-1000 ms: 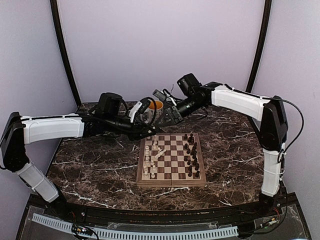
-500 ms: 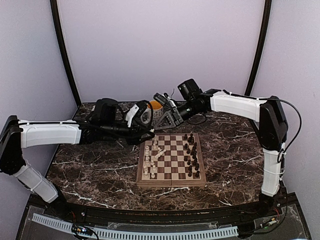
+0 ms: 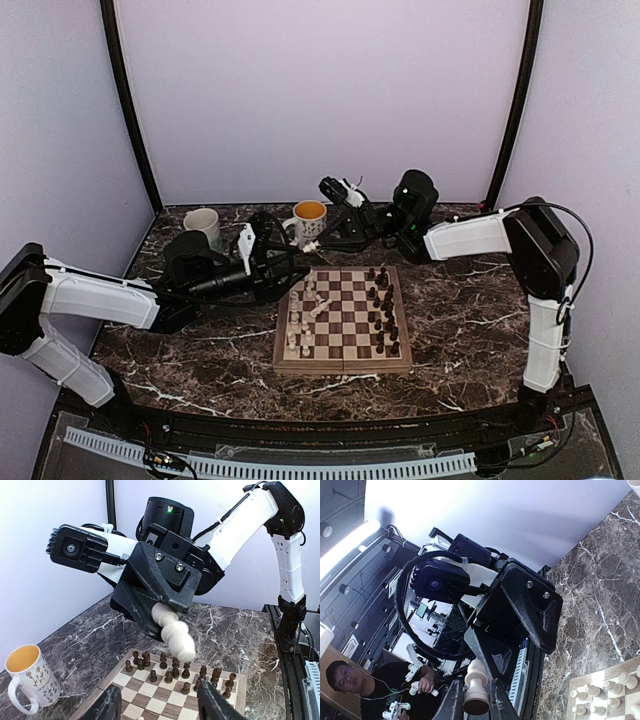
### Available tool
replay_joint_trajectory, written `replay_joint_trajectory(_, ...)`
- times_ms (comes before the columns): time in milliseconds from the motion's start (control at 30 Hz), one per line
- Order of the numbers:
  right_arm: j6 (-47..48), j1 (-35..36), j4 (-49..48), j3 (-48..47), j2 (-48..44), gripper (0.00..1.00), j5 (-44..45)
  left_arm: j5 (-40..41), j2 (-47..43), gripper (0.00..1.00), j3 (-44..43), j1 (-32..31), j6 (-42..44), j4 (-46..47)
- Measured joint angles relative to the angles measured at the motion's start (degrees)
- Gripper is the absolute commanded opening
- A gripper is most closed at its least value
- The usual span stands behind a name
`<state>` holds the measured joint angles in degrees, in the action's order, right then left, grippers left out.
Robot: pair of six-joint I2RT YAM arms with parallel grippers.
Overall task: Set up the chess pieces on the board
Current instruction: Pass from the right arm to the left
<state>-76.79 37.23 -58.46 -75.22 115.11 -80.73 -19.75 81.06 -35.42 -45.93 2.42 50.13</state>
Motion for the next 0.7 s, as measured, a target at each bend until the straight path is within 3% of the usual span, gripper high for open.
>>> replay_joint_trajectory(367,-8.0,0.0,-8.9,0.0,0.2,0.13,-0.5,-1.1,1.7,0.53,-1.4,-0.4,0.3,5.1)
replay_joint_trajectory(700,-9.3,0.0,-9.3,-0.3,0.7,0.14,-0.5,-1.9,2.2,0.42,-3.1,-1.6,0.2,7.5)
